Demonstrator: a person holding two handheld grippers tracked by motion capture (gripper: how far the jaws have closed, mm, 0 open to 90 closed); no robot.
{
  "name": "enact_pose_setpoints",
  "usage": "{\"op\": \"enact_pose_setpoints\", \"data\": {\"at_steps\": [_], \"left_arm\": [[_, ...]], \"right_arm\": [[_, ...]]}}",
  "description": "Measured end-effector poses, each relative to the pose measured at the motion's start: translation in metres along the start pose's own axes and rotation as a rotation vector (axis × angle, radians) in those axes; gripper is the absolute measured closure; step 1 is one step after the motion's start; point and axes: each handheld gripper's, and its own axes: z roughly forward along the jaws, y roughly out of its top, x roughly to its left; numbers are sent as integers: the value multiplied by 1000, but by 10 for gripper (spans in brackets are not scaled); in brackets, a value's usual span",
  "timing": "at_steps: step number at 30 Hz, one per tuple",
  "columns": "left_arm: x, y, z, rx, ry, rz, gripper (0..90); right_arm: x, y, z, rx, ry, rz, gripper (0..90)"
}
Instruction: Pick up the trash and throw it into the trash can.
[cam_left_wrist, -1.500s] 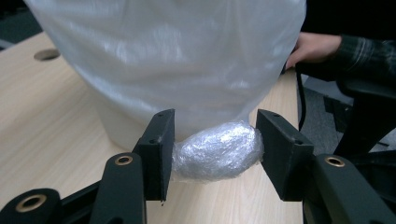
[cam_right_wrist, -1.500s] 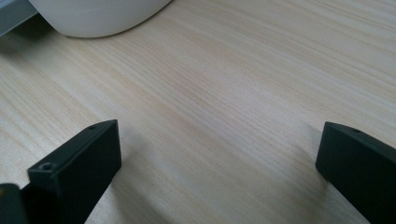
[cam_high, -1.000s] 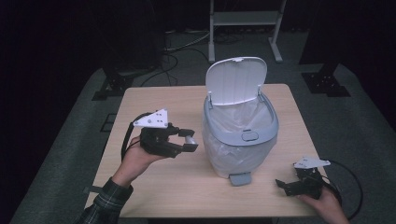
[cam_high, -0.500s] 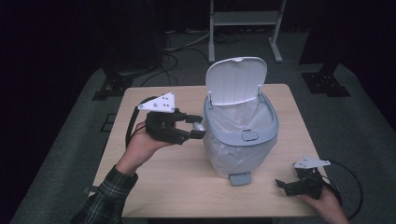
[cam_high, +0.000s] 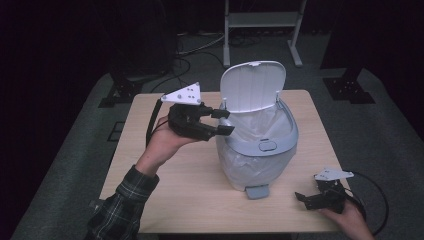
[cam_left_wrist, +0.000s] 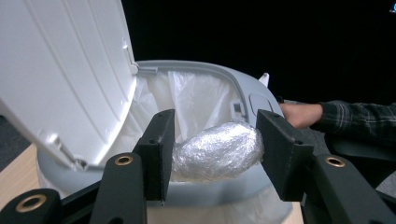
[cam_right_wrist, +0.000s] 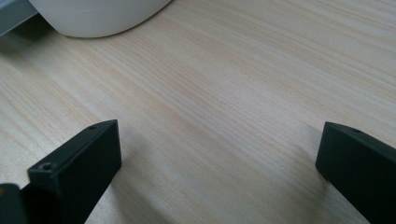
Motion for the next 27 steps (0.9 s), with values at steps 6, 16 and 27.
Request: {"op": "enact_pose_setpoints", "data": {"at_steps": [6,16,27], "left_arm": [[6,11,14,6,1,13,485],[9,23,41,9,-1,32,484],[14,31,63,-2,11,40,480]], "right_arm": [[0,0,0,0,0,1,0],[0,0,0,0,0,1,0],[0,0,0,0,0,0,0]]}}
